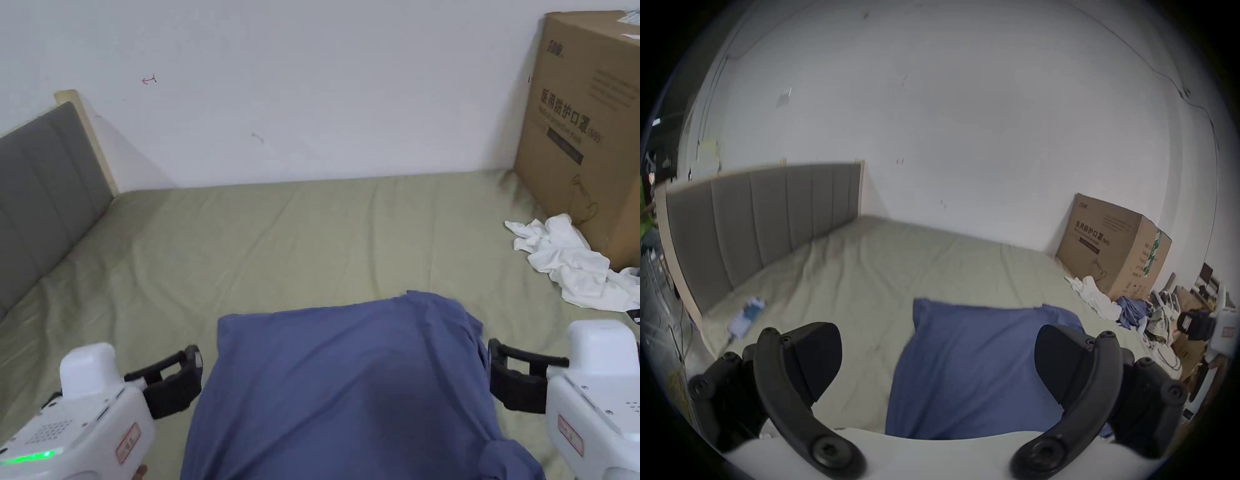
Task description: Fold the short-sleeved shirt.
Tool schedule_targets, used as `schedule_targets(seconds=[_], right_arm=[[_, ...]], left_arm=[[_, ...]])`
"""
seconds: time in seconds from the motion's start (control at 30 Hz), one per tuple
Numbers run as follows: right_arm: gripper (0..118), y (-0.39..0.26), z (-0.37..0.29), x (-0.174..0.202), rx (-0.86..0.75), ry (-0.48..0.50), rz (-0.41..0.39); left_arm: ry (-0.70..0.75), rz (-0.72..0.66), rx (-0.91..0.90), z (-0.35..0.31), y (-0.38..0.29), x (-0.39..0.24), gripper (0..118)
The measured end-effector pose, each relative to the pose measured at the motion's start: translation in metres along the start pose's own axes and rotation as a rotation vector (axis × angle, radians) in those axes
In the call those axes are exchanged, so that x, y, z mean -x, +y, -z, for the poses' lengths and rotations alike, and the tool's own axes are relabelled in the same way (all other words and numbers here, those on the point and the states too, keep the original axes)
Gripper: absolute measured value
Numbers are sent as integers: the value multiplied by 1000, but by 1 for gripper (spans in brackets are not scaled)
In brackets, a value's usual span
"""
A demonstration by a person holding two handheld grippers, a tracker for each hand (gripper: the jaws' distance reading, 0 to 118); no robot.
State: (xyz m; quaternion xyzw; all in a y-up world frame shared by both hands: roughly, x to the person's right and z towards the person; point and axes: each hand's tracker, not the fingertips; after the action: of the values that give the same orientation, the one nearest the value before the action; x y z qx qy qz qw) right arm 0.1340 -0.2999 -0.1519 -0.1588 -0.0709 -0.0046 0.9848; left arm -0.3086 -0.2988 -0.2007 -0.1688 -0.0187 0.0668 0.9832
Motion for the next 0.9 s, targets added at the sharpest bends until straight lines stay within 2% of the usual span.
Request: schedule_targets(seconds=[0.07,0.23,0.27,0.3,0.33,0.37,0.4,0.43,0.53,0.63,0.9], right_arm=[[118,7,-2,3,-23,-9,3],[118,14,-5,11,-59,44,47],[115,15,-6,15,-60,50,49],[102,14,-8,18,-69,46,49],[81,14,-10,20,-81,43,47],[53,13,-13,23,-96,39,38],[17,14,-13,27,-103,17,28],[6,13,-14,28,-106,14,21],[4,11,-20,27,-133,41,41],[4,10,-23,29,-134,7,2],[4,0,-17,18,-75,17,48]], left_arm=[[2,49,-9,-2,9,-10,118],[15,91,-68,-5,13,-29,118],[10,88,-86,-7,12,-31,115],[-3,82,-100,-9,11,-32,102],[-8,76,-107,-10,11,-33,84],[-8,71,-114,-10,10,-34,59],[-7,66,-120,-9,8,-35,20],[-11,61,-120,-9,7,-35,6],[-94,2,-72,-6,4,-27,6],[-84,1,-31,-3,-4,-20,6],[-14,-2,208,12,-46,11,6]])
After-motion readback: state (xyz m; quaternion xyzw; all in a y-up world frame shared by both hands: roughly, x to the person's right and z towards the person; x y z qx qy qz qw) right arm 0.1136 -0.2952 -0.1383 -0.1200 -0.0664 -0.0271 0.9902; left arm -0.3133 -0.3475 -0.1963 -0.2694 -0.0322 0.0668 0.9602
